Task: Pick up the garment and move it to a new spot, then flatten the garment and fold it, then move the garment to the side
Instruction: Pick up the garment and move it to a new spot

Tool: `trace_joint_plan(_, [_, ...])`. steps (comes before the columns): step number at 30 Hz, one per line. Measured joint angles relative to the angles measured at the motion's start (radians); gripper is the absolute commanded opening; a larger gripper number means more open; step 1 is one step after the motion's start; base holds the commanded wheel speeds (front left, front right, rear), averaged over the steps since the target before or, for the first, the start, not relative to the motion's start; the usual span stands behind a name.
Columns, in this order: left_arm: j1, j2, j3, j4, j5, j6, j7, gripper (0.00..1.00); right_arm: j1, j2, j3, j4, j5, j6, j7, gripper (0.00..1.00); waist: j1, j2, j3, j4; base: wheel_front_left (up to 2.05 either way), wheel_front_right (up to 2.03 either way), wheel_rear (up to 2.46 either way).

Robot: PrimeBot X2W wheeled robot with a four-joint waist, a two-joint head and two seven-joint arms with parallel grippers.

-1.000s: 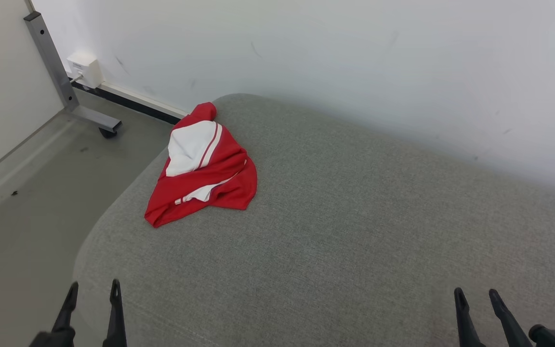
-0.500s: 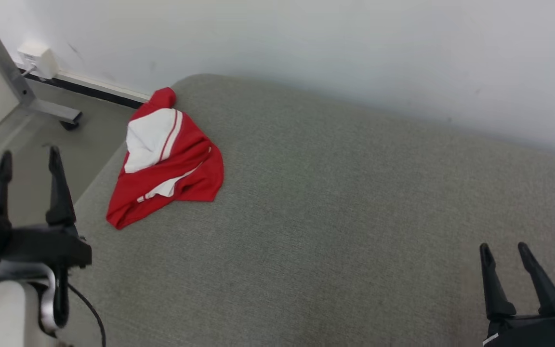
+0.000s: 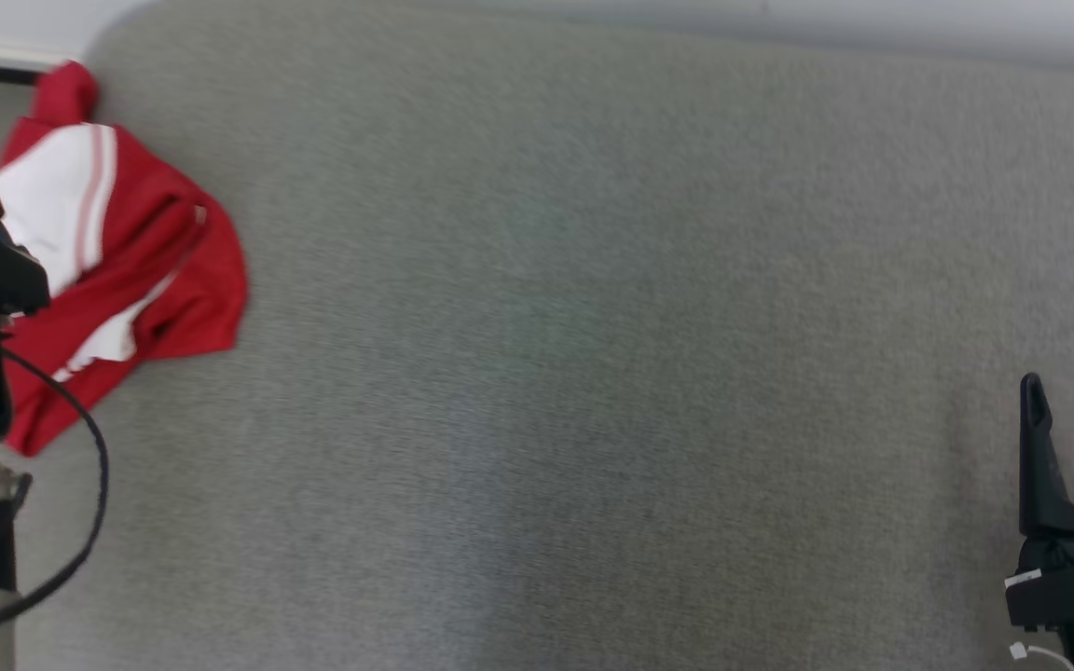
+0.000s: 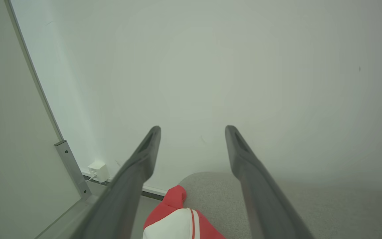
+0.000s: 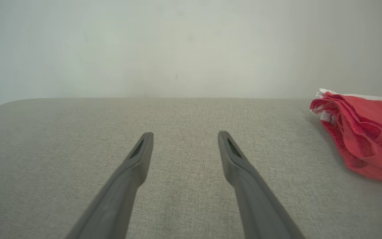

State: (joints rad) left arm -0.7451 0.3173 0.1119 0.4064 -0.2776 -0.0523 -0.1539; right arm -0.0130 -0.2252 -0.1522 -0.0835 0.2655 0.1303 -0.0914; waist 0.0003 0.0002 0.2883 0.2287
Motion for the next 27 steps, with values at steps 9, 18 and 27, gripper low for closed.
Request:
trace_joint_plan(9, [-0.130, 0.052, -0.016, 0.267, 0.000, -0.013, 0.015, 1.00, -0.028, -0.004, -0.016, -0.048, -0.014, 0.000, 0.009, 1.00, 0.0001, 0.0001, 0.155, -0.111, 0.00, 0.00, 0.00])
trace_joint_plan(18, [-0.188, 0.095, -0.050, 0.522, -0.001, -0.044, 0.098, 1.00, -0.037, -0.006, -0.027, -0.080, -0.021, 0.000, 0.033, 1.00, -0.0001, 0.0000, 0.207, -0.175, 0.00, 0.00, 0.00])
trace_joint_plan(27, [-0.261, 0.103, -0.067, 0.707, -0.035, -0.061, 0.266, 1.00, -0.040, -0.001, -0.026, -0.087, -0.025, 0.000, 0.037, 1.00, -0.0003, -0.0002, 0.219, -0.191, 0.00, 0.00, 0.00])
